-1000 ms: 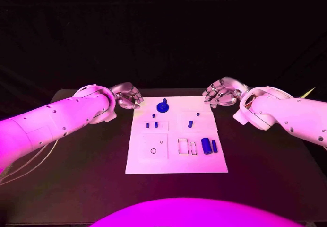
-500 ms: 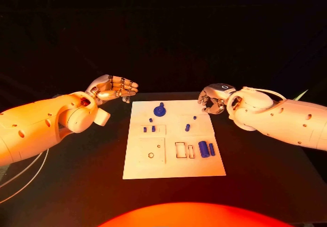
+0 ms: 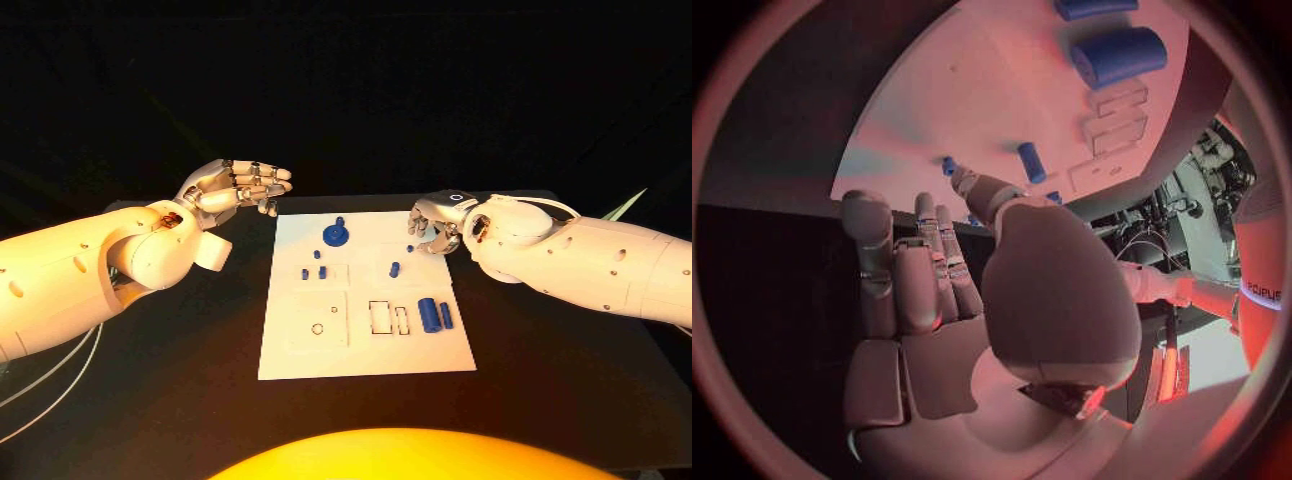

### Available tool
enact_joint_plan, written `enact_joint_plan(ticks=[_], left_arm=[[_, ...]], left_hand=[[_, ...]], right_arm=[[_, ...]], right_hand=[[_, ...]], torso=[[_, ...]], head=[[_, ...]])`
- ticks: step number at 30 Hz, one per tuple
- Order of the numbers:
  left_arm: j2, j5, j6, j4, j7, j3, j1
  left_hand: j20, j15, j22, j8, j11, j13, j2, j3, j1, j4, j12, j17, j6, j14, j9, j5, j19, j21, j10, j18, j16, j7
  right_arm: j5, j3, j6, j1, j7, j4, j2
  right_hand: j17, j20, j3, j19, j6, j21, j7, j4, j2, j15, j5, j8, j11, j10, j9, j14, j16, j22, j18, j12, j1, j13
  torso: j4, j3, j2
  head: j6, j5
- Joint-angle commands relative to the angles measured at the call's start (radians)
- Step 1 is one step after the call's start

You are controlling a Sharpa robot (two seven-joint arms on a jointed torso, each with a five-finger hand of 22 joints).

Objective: Assemble the parts on the task board

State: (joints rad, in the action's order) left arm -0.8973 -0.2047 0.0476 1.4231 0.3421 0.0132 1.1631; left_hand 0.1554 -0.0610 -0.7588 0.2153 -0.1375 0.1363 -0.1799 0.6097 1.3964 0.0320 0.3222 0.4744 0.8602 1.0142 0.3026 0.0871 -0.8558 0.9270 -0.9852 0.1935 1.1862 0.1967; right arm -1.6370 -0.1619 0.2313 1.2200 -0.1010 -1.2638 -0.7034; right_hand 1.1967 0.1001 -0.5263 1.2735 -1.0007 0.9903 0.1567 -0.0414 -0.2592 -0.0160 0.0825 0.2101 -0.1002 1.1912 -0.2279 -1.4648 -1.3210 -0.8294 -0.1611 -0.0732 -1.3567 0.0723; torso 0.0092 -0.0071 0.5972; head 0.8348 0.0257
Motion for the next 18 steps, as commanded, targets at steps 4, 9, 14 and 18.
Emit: enact_joint_plan(ticks=[4,9,14,18], left_arm=[[-0.003,0.018,-0.006,0.018,0.008,0.001,0.000],[-0.005,0.026,-0.009,0.027,0.010,0.001,0.000],[-0.005,0.031,-0.010,0.033,0.012,0.001,0.000],[-0.005,0.033,-0.010,0.035,0.012,0.001,0.000]], left_hand=[[-0.002,0.001,0.014,0.019,0.003,0.012,0.007,-0.021,-0.009,0.001,0.011,-0.013,0.011,-0.008,0.013,0.000,-0.001,-0.017,-0.011,-0.008,-0.016,0.004],[-0.002,0.001,0.016,0.018,0.002,0.012,0.006,-0.023,-0.009,0.001,0.012,-0.014,0.010,-0.008,0.013,0.001,-0.002,-0.020,-0.007,-0.008,-0.017,0.004],[-0.002,0.001,0.017,0.018,0.002,0.012,0.006,-0.024,-0.009,0.001,0.012,-0.014,0.009,-0.009,0.013,0.001,-0.002,-0.021,-0.006,-0.008,-0.018,0.005],[-0.002,0.001,0.018,0.018,0.002,0.012,0.006,-0.024,-0.010,0.001,0.012,-0.014,0.008,-0.009,0.013,0.001,-0.002,-0.022,-0.005,-0.008,-0.018,0.005]], right_arm=[[-0.003,0.001,-0.006,-0.016,0.007,0.035,0.023],[-0.003,0.001,-0.002,-0.028,0.013,0.052,0.038],[0.003,0.001,0.005,-0.037,0.018,0.067,0.053],[0.012,0.001,0.009,-0.042,0.024,0.083,0.064]], right_hand=[[0.016,0.000,-0.056,0.030,-0.004,0.028,0.000,0.005,0.012,-0.001,-0.011,-0.022,0.004,-0.018,-0.013,-0.057,-0.018,-0.016,0.032,0.009,0.027,-0.001],[0.018,0.001,-0.058,0.030,-0.005,0.031,0.001,0.005,0.015,-0.001,-0.011,-0.021,0.003,-0.017,-0.014,-0.057,-0.021,-0.019,0.032,0.009,0.027,-0.001],[0.023,0.001,-0.063,0.030,-0.008,0.037,0.000,0.005,0.021,-0.001,-0.010,-0.020,0.004,-0.013,-0.016,-0.057,-0.028,-0.027,0.033,0.008,0.027,0.000],[0.025,0.000,-0.071,0.030,-0.011,0.043,0.000,0.005,0.029,0.000,-0.010,-0.018,0.004,-0.010,-0.019,-0.056,-0.032,-0.034,0.033,0.007,0.025,0.000]], torso=[[0.0009,0.0019,0.000],[-0.0006,0.0034,0.001],[0.0001,0.0042,0.000],[-0.0003,0.0042,0.001]], head=[[-0.001,0.002],[-0.002,0.002],[-0.001,0.001],[-0.001,0.001]])
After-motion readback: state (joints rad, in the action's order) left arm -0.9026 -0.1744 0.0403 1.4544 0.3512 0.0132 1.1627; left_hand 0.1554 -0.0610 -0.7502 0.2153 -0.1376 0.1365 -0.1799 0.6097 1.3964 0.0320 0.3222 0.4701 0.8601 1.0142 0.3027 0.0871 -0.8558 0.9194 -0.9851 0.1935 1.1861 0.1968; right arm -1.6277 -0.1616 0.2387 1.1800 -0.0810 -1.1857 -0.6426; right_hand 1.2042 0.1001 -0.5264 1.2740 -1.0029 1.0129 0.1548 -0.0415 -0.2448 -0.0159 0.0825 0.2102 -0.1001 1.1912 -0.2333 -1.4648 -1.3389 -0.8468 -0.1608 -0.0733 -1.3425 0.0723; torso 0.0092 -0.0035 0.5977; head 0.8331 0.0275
